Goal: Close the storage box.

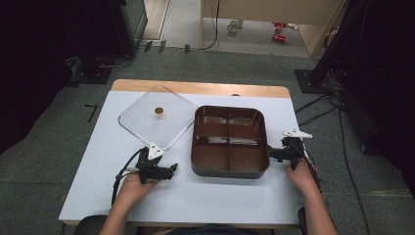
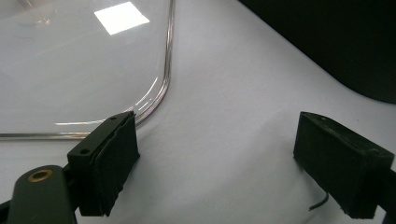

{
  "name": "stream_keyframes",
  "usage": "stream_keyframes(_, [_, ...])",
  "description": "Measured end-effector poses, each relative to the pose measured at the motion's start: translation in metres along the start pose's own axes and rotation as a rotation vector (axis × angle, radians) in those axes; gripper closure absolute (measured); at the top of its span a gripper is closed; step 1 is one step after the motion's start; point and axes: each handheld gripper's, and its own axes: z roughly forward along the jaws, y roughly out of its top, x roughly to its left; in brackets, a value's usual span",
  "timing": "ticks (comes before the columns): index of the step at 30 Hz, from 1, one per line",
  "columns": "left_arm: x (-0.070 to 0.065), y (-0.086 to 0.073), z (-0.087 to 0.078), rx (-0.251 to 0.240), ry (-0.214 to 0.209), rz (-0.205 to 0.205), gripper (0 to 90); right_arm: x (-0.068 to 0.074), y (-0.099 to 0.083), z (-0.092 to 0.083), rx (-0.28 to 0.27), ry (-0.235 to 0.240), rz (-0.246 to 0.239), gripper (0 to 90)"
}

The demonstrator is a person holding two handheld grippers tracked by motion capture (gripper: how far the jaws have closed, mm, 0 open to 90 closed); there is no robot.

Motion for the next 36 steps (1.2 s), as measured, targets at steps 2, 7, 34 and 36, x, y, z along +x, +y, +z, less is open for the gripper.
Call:
stream_keyframes(2, [0.0000,0.0000,0.0000,0.000,0.000,0.000,13.5,0.0000,0.0000,0.0000,0.000,0.000,0.000,11.2])
stream_keyframes(7, [0.0000,-0.0001,0.0000,-0.001,0.001,0.000,13.5,-0.0001,-0.0001,0.0000,-0.001,0.001,0.001,11.2])
stream_keyframes(34, [-0.0030,0.0020,-0.0011,0.019,0.021,-0.019,14.7,0.0001,0.0000,0.0000,0.001,0.001,0.000,11.0])
stream_keyframes(36, [-0.0022,0.0055,-0.0004,0.042,0.017,-0.017,14.7,0.0001,0.0001,0.0000,0.001,0.001,0.000,11.0])
